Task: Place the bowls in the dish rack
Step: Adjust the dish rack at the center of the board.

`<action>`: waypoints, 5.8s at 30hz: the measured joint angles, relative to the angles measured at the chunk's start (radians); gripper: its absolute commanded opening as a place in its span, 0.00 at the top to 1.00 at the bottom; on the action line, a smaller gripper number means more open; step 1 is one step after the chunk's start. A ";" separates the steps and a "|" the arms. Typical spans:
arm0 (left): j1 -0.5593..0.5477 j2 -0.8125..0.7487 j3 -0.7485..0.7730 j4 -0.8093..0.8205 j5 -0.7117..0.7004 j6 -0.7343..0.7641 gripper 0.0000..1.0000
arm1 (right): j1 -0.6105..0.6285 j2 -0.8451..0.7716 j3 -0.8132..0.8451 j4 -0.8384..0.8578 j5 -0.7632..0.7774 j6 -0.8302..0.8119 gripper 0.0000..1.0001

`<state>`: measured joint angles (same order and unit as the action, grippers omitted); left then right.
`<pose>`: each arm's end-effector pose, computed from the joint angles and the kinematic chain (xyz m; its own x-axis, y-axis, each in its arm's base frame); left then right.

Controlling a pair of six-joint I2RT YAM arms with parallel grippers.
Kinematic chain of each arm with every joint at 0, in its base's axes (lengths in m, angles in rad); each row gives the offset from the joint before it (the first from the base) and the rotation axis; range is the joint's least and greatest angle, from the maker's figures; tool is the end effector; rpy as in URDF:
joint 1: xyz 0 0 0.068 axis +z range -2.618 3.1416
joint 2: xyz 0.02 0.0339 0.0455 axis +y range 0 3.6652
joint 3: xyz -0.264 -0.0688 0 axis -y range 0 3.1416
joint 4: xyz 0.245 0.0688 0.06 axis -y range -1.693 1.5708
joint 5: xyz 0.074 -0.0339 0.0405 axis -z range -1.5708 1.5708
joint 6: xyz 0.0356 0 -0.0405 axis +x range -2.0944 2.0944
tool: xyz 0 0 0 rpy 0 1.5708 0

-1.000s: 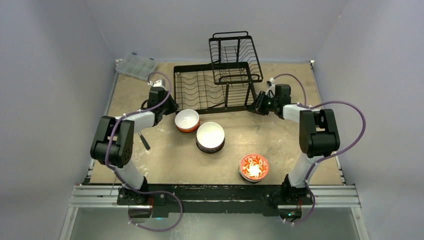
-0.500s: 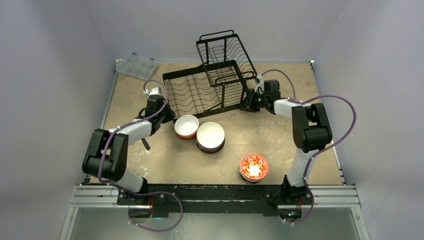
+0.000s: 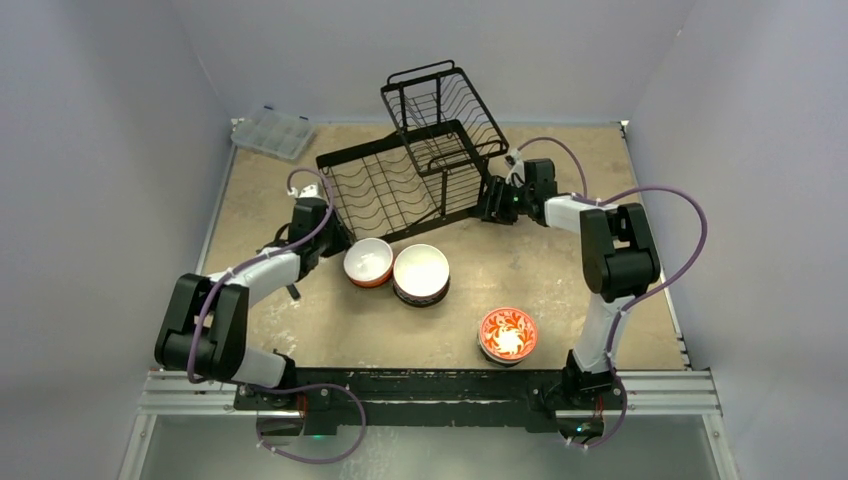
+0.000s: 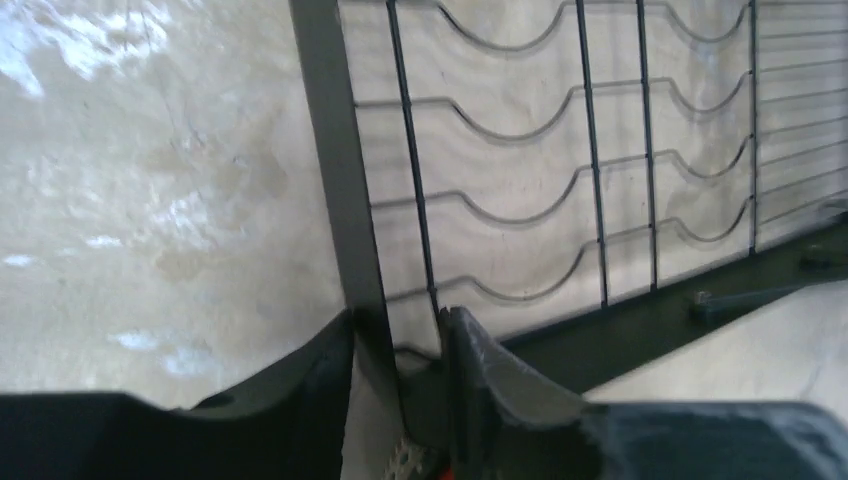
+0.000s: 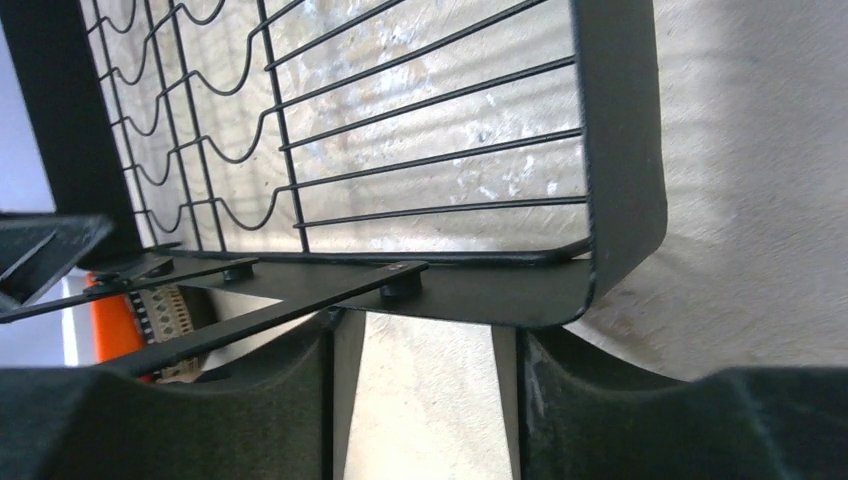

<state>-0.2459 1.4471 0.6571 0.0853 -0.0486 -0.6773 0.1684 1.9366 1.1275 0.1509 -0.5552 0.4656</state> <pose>0.2778 -0.0679 0.1727 -0.6195 -0.4899 -0.6134 -0.2323 0.8608 -0.4529 0.4005 0.0871 0.1604 -0.7874 0.2531 -0.5621 -0.2239 0.7322 0.6433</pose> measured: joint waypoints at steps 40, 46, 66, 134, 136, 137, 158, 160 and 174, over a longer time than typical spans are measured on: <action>0.130 0.137 0.137 -0.024 0.209 0.018 1.00 | 0.079 -0.175 -0.211 0.163 0.044 -0.006 0.24; 0.123 0.103 0.071 0.056 0.185 -0.012 1.00 | 0.081 -0.171 -0.204 0.153 0.031 -0.010 0.24; 0.024 -0.031 -0.080 0.110 0.022 -0.177 1.00 | 0.086 -0.078 -0.085 0.124 0.026 -0.014 0.29; 0.012 -0.161 -0.030 -0.114 0.282 -0.061 0.12 | 0.247 -0.048 -0.112 0.377 0.148 0.130 0.04; 0.031 -0.171 -0.026 -0.127 0.286 -0.057 0.12 | 0.256 -0.029 -0.100 0.381 0.150 0.147 0.04; 0.038 -0.174 -0.024 -0.132 0.287 -0.051 0.12 | 0.261 -0.020 -0.092 0.377 0.155 0.153 0.05; 0.110 -0.198 0.019 -0.185 0.275 -0.012 0.13 | 0.315 0.035 0.079 0.188 0.459 0.068 0.55; 0.116 -0.198 0.020 -0.185 0.274 -0.010 0.14 | 0.318 0.040 0.095 0.174 0.459 0.034 0.56; 0.152 -0.186 0.020 -0.186 0.272 -0.005 0.15 | 0.328 0.130 0.239 0.135 0.406 -0.172 0.62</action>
<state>-0.0940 1.2613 0.6769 -0.1005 0.2234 -0.6823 0.4965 2.0663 1.3666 0.2855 -0.1490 0.2932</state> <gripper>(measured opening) 0.855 0.455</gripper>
